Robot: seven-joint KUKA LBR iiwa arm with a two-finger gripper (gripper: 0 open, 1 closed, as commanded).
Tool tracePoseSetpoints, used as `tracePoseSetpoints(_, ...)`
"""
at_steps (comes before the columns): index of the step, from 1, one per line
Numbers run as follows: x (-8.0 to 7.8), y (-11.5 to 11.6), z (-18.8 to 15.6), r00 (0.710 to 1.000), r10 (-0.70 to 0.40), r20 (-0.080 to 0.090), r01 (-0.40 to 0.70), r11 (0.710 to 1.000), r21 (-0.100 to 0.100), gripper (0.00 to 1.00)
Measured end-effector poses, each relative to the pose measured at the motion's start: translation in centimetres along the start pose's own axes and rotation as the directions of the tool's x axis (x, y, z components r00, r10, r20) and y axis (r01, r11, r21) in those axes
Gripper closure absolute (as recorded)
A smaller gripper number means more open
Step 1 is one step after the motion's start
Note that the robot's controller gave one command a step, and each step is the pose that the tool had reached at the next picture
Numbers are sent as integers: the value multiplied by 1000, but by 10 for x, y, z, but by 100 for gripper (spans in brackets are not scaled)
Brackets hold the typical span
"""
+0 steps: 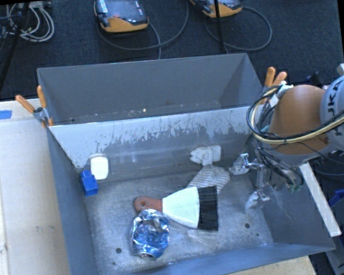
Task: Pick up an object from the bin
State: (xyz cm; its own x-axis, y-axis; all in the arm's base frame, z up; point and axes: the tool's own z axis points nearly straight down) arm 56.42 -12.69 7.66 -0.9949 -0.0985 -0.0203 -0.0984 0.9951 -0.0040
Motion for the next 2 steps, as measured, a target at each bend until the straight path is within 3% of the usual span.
tracePoseSetpoints(1, -50, 50, -2, 1000, -12, -29, 12, 1000, -2, 100)
tracePoseSetpoints(2, -50, 50, -2, 1000, -12, -28, 12, 1000, -2, 100)
